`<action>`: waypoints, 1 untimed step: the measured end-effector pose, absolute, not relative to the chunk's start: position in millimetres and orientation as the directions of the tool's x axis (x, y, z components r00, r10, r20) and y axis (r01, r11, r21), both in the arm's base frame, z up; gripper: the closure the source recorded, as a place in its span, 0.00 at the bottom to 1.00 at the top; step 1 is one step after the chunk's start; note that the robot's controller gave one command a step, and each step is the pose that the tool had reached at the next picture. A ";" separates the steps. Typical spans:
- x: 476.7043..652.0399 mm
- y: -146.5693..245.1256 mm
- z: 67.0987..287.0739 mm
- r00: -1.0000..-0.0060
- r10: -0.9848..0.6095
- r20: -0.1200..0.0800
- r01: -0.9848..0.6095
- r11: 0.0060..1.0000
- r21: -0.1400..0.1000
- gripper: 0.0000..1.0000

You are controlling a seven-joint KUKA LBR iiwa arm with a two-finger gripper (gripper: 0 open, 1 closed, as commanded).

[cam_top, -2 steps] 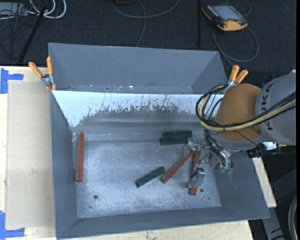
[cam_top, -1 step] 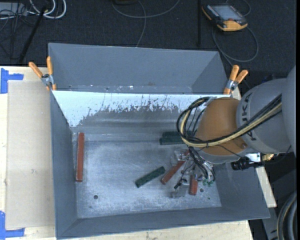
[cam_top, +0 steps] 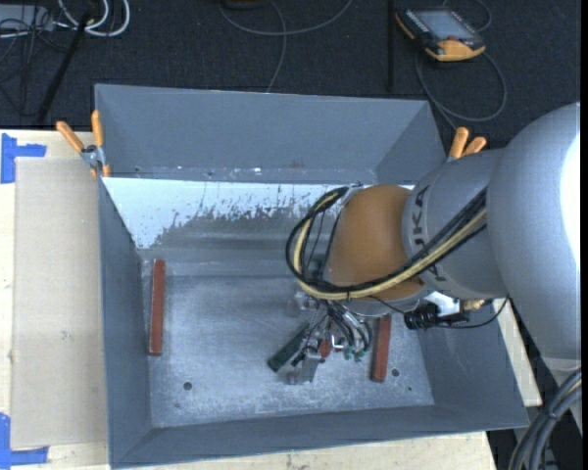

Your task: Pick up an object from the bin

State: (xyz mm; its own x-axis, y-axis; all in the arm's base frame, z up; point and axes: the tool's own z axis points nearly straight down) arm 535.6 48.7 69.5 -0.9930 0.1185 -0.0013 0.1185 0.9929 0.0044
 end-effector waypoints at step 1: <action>535.5 43.8 69.9 -0.993 0.121 0.000 0.121 0.993 0.000 1.00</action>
Offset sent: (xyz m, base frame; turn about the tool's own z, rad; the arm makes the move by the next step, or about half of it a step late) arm 0.0000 0.0000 0.0000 0.0000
